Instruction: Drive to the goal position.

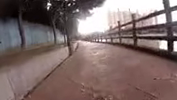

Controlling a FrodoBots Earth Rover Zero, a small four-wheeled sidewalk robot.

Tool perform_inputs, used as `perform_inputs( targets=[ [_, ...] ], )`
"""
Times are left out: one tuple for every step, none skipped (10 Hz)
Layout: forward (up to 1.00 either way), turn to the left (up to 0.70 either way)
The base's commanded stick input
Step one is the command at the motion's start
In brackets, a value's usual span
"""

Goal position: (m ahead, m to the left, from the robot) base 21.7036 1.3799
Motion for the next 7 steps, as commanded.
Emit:
perform_inputs(
  targets=[
    [0.7, 0.0],
    [0.7, 0.0],
    [0.7, 0.0],
    [0.7, 0.0],
    [0.7, 0.0],
    [0.7, 0.0],
    [0.7, 0.0]
  ],
)
